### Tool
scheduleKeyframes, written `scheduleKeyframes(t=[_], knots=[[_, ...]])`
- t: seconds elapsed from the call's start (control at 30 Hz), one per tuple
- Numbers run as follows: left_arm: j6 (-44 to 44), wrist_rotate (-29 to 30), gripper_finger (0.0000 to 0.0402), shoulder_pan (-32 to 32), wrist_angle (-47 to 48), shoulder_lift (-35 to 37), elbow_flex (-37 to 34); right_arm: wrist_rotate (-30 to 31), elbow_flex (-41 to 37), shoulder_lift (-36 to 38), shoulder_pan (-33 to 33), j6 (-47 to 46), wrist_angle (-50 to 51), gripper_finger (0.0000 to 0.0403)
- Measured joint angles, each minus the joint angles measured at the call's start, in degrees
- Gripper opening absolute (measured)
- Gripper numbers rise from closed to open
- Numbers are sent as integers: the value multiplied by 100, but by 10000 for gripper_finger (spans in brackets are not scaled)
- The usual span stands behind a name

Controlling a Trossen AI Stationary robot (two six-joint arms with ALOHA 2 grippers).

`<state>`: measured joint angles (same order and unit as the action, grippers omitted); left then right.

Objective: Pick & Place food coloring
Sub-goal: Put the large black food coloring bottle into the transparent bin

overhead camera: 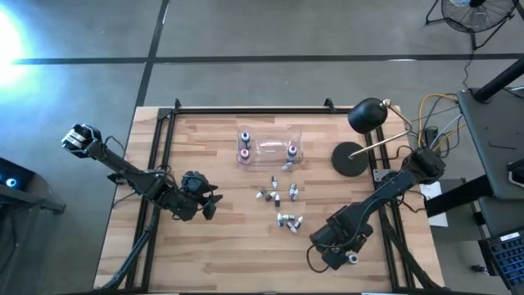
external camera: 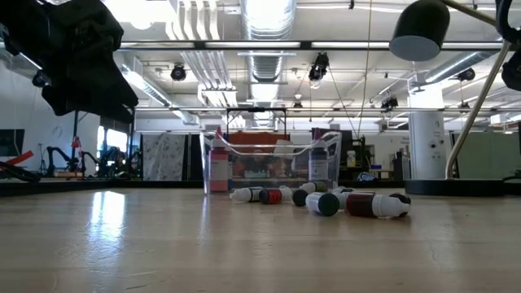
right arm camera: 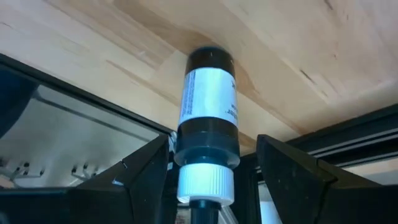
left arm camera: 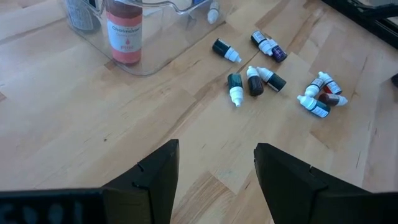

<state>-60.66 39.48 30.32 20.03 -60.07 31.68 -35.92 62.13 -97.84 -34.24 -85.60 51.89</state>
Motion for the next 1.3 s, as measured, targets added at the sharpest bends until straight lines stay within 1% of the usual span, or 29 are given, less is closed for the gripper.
scheduleKeyframes(t=[0.23, 0.33, 0.4, 0.6, 0.73, 0.83, 0.97, 1.07, 1.1, 1.3], knots=[[-24, -21, 184, 1, 0, 0, 0, 223, 48, 0, -13, -114, 40, 235], [-23, -53, 184, -2, 1, 0, 0, 470, 63, 2, -13, -170, 102, 235], [-22, -118, 184, -2, 2, 0, 0, 718, 138, 2, -13, -159, 301, 235], [-22, -125, 184, -2, 4, 0, 0, 1832, 645, 2, -13, -83, 1350, 235], [-21, -122, 184, -2, 4, 0, 0, 2177, 1177, 17, -85, 95, 1775, 235], [18, -122, 184, -2, 4, 0, 0, 2358, 1575, 39, -293, 444, 1761, 235], [82, -120, 184, -2, 4, 0, 0, 2588, 2004, 33, -808, 1247, 1787, 235], [91, -118, 184, -2, 4, 0, 0, 2629, 2090, 33, -1180, 1923, 1869, 235], [96, -118, 184, -2, 5, -2, 0, 2657, 2092, 28, -1274, 2021, 1868, 235], [81, -113, 184, -2, 4, -2, 0, 3064, 2079, 24, -1537, 1641, 2068, 235]])
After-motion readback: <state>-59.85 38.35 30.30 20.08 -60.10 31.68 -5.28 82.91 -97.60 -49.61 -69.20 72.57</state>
